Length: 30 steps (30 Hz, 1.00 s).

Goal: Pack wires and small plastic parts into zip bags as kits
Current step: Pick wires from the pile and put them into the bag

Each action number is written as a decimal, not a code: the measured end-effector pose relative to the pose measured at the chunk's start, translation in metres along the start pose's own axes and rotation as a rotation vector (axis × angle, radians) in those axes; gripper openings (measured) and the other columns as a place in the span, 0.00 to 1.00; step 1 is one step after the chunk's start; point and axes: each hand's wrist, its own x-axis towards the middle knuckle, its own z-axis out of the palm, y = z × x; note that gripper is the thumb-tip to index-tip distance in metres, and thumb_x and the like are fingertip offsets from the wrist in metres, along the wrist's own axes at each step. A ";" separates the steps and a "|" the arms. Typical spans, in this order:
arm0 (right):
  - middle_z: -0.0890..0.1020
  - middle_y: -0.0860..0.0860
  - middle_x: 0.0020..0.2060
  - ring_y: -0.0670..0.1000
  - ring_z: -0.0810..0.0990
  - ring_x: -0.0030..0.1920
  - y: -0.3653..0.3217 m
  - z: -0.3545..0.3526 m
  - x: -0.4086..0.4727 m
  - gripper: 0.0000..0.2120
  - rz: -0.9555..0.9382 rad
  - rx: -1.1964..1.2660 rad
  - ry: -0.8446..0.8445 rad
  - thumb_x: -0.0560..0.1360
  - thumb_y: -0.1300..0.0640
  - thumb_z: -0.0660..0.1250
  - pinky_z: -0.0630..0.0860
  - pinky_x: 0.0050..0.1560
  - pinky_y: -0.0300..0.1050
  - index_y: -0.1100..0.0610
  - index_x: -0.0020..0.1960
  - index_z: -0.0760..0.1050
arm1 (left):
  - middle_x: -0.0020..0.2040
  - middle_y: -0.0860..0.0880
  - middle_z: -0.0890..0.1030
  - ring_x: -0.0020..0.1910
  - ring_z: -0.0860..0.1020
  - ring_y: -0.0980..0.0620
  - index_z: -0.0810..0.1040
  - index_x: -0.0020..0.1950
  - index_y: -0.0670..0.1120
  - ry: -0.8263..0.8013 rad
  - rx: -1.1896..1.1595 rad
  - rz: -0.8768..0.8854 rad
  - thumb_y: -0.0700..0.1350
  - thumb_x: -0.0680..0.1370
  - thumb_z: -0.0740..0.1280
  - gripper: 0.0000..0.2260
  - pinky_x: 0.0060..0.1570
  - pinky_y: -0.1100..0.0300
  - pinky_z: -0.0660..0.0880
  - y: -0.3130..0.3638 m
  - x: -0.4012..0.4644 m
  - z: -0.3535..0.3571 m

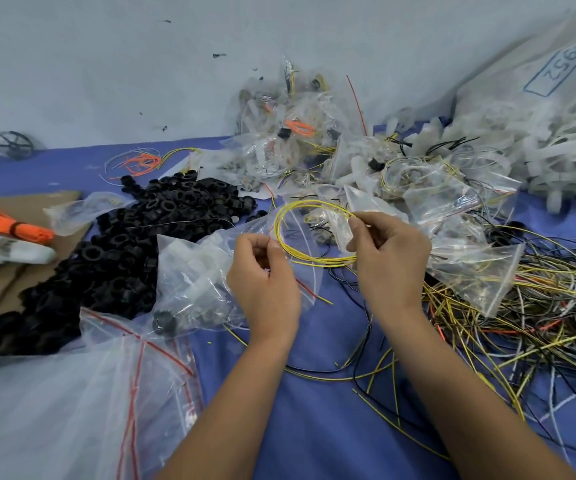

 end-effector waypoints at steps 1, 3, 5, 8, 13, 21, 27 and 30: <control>0.84 0.48 0.31 0.50 0.81 0.31 0.001 -0.002 0.002 0.06 -0.014 -0.043 -0.012 0.78 0.57 0.70 0.80 0.40 0.55 0.55 0.47 0.86 | 0.36 0.54 0.77 0.34 0.75 0.57 0.74 0.43 0.51 0.010 -0.013 -0.002 0.39 0.80 0.66 0.09 0.38 0.63 0.72 0.001 0.000 0.000; 0.84 0.48 0.32 0.50 0.81 0.32 0.003 -0.005 0.004 0.06 -0.044 -0.101 -0.044 0.78 0.58 0.70 0.80 0.41 0.53 0.57 0.48 0.86 | 0.36 0.53 0.78 0.35 0.75 0.56 0.74 0.43 0.51 0.036 -0.030 -0.001 0.41 0.79 0.65 0.08 0.38 0.61 0.73 0.002 -0.001 -0.001; 0.83 0.46 0.33 0.49 0.81 0.34 0.002 -0.008 0.005 0.06 -0.074 -0.130 -0.075 0.78 0.59 0.70 0.80 0.42 0.51 0.58 0.49 0.86 | 0.36 0.55 0.77 0.35 0.75 0.57 0.73 0.43 0.52 0.052 -0.030 0.001 0.43 0.78 0.64 0.06 0.38 0.62 0.73 0.003 -0.001 -0.001; 0.81 0.49 0.29 0.51 0.78 0.32 0.004 -0.011 0.007 0.07 -0.164 -0.246 -0.122 0.78 0.60 0.69 0.75 0.39 0.48 0.59 0.44 0.85 | 0.35 0.58 0.77 0.34 0.74 0.58 0.73 0.43 0.53 0.053 -0.011 0.011 0.44 0.78 0.64 0.05 0.38 0.65 0.72 0.004 -0.002 -0.001; 0.80 0.49 0.28 0.51 0.77 0.31 0.004 -0.014 0.011 0.07 -0.154 -0.237 -0.170 0.78 0.59 0.70 0.74 0.37 0.44 0.59 0.44 0.85 | 0.37 0.57 0.78 0.36 0.76 0.56 0.75 0.43 0.50 -0.006 0.069 0.141 0.42 0.79 0.66 0.06 0.38 0.63 0.73 0.006 -0.003 -0.002; 0.81 0.47 0.30 0.46 0.76 0.32 -0.011 0.010 -0.014 0.12 -0.109 -0.020 -0.471 0.77 0.67 0.67 0.72 0.34 0.44 0.55 0.37 0.80 | 0.42 0.49 0.79 0.42 0.76 0.47 0.81 0.46 0.44 -0.144 0.313 0.579 0.40 0.78 0.70 0.02 0.42 0.53 0.72 0.017 -0.019 0.000; 0.73 0.44 0.26 0.38 0.68 0.30 -0.016 0.012 -0.020 0.11 -0.009 0.096 -0.583 0.71 0.57 0.65 0.67 0.29 0.37 0.49 0.31 0.72 | 0.42 0.47 0.79 0.41 0.76 0.46 0.82 0.45 0.41 -0.158 0.277 0.650 0.36 0.77 0.71 0.02 0.41 0.57 0.71 0.022 -0.025 -0.001; 0.75 0.49 0.23 0.46 0.72 0.24 -0.015 0.009 -0.020 0.12 0.164 0.314 -0.698 0.72 0.59 0.68 0.67 0.23 0.40 0.53 0.29 0.77 | 0.42 0.48 0.79 0.41 0.76 0.48 0.82 0.45 0.41 -0.159 0.251 0.596 0.35 0.76 0.72 0.03 0.41 0.60 0.69 0.022 -0.024 -0.002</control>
